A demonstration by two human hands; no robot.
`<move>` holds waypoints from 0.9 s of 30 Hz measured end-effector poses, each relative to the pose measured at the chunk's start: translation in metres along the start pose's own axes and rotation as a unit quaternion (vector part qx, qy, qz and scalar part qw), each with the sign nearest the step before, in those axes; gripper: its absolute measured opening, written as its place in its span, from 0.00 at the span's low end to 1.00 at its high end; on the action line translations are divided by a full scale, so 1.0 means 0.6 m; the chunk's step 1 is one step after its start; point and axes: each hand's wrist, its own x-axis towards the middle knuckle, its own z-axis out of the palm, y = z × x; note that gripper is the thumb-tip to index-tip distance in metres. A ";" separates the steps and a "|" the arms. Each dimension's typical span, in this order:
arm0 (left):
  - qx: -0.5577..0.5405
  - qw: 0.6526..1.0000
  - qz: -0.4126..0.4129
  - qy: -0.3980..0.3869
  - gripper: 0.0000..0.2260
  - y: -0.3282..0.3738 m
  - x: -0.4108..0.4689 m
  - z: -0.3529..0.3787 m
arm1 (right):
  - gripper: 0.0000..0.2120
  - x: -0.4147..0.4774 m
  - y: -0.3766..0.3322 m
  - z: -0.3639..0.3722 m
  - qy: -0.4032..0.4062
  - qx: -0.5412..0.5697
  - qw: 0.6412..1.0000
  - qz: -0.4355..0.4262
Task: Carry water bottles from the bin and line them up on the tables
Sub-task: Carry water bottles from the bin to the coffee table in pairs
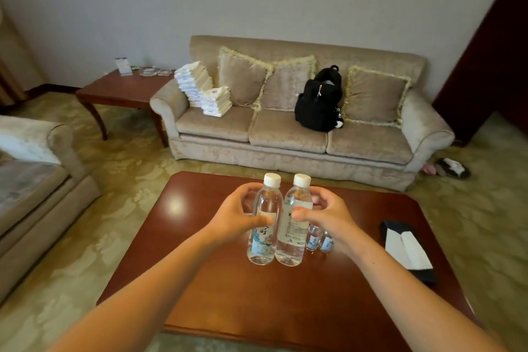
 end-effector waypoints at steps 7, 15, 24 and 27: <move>-0.010 0.999 0.045 0.001 0.31 -0.229 0.107 0.062 | 0.28 0.141 0.197 0.032 0.028 -0.035 0.999 -0.018; -0.019 0.991 0.123 0.039 0.30 -0.563 0.223 0.172 | 0.30 0.308 0.493 0.078 0.051 -0.079 0.991 -0.093; 0.006 0.983 0.179 0.031 0.30 -0.652 0.288 0.222 | 0.33 0.386 0.614 0.084 0.123 -0.089 0.975 -0.163; 0.006 0.988 0.154 0.017 0.29 -0.651 0.299 0.233 | 0.33 0.390 0.619 0.081 0.136 -0.101 0.974 -0.148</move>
